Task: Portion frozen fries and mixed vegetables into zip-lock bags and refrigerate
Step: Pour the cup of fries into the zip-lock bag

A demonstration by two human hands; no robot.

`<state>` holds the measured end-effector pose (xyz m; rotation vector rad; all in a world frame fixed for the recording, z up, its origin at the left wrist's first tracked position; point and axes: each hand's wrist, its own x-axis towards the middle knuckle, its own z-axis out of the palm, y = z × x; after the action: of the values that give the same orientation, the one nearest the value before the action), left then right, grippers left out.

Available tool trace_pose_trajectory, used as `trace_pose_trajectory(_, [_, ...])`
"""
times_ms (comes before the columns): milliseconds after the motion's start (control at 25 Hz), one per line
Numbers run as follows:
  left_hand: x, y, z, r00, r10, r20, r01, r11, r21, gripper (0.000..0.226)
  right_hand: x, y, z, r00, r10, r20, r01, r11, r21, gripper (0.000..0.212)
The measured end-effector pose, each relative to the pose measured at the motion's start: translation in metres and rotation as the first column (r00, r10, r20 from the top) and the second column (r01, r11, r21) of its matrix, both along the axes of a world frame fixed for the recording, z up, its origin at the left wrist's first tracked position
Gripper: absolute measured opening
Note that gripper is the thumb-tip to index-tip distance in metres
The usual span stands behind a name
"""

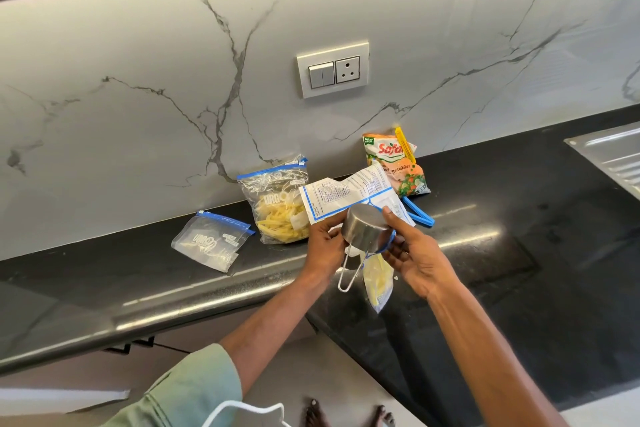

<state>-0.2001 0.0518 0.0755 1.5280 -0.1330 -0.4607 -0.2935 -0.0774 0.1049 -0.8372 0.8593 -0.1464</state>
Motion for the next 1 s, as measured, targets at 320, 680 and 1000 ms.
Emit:
trace_pose_trajectory(320, [-0.018, -0.019, 0.003, 0.992, 0.048, -0.117, -0.074, 0.972, -0.223, 0.032, -0.013, -0.003, 0.01, 0.916, 0.397, -0.067, -0.296, 0.552, -0.78, 0.103])
trace_pose_trajectory(680, [-0.005, -0.012, 0.007, 0.999, -0.044, -0.011, 0.044, 0.999, 0.018, 0.032, 0.001, -0.021, -0.006, 0.949, 0.302, -0.089, -0.262, 0.599, -0.757, 0.059])
trace_pose_trajectory(1000, [-0.004, -0.009, 0.008, 0.997, -0.06, -0.053, 0.063, 0.996, 0.06, 0.02, -0.006, -0.018, -0.004, 0.941, -0.263, 0.213, 0.333, 0.838, -0.433, 0.056])
